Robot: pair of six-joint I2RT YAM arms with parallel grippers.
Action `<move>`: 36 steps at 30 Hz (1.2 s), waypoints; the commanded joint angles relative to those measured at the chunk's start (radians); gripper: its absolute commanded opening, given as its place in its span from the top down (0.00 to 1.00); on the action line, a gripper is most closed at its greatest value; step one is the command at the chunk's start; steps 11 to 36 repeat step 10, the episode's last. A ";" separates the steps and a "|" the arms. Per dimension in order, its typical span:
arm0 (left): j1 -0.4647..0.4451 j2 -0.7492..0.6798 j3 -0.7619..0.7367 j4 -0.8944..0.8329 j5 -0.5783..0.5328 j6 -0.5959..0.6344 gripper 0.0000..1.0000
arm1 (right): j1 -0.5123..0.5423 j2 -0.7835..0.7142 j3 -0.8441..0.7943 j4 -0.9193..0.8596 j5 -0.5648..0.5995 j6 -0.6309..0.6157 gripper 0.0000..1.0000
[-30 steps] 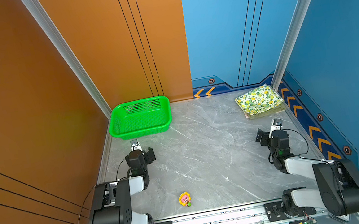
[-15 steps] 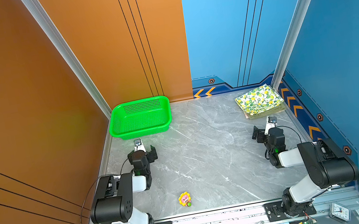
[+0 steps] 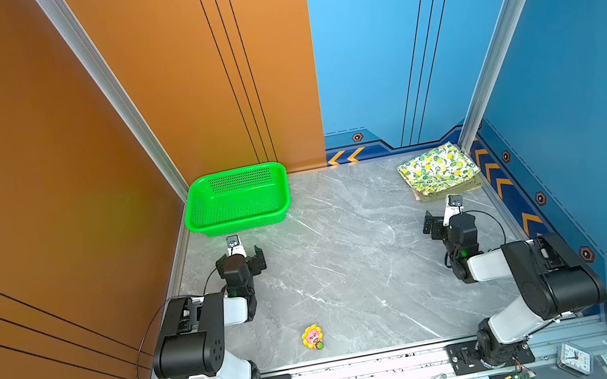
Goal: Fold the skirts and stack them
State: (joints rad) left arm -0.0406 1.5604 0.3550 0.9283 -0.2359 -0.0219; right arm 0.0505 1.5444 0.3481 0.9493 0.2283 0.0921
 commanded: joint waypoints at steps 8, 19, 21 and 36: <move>-0.005 0.001 0.012 0.018 -0.018 0.013 0.02 | -0.009 0.001 0.018 -0.030 -0.017 -0.013 0.00; -0.005 0.000 0.010 0.018 -0.019 0.014 0.02 | -0.009 0.002 0.015 -0.024 -0.016 -0.016 0.00; -0.005 0.000 0.010 0.018 -0.019 0.014 0.02 | -0.009 0.002 0.015 -0.024 -0.016 -0.016 0.00; -0.005 0.000 0.010 0.018 -0.019 0.014 0.02 | -0.009 0.002 0.015 -0.024 -0.016 -0.016 0.00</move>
